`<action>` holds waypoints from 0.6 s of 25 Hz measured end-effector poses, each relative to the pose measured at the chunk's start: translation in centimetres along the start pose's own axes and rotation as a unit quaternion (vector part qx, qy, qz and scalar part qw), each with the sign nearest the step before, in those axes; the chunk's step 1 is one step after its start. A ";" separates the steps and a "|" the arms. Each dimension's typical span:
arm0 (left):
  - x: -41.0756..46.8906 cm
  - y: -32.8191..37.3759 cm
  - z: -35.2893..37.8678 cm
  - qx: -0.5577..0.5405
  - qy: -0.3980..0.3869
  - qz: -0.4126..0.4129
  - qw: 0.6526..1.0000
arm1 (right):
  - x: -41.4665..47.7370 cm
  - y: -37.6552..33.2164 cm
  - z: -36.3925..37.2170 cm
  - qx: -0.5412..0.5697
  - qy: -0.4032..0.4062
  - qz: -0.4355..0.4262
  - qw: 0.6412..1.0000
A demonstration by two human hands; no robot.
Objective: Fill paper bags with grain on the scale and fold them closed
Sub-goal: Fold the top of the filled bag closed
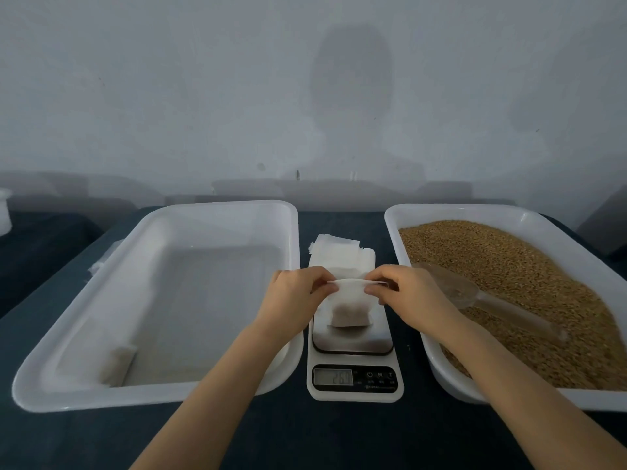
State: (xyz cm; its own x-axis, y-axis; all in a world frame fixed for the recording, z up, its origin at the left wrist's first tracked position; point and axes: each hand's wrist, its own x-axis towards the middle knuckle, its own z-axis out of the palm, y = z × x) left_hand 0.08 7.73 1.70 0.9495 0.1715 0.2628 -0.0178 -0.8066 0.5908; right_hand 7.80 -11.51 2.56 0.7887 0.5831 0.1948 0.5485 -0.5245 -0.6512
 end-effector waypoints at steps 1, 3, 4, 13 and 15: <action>-0.1 0.0 0.0 0.011 -0.002 0.000 1.000 | 0.0 0.0 0.0 0.002 0.002 -0.001 1.000; -0.1 0.0 0.0 0.014 -0.001 -0.002 1.000 | 0.0 0.0 0.0 0.007 0.006 -0.002 1.000; -0.2 0.0 0.0 0.011 0.000 -0.003 1.000 | 0.0 0.0 0.0 0.009 0.008 -0.001 1.000; -0.1 -0.1 0.1 0.014 0.002 0.004 1.000 | -0.1 0.3 0.0 0.019 0.015 -0.007 1.000; -0.1 -0.1 0.1 0.015 0.002 0.005 1.000 | -0.1 0.2 0.0 0.020 0.017 -0.009 1.000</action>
State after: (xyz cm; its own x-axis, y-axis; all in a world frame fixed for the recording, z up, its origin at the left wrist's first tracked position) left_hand -0.02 7.71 1.57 0.9481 0.1650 0.2717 -0.0180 -0.8255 0.5641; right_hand 7.88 -11.70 2.41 0.7882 0.5704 0.2311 0.5515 -0.4879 -0.6766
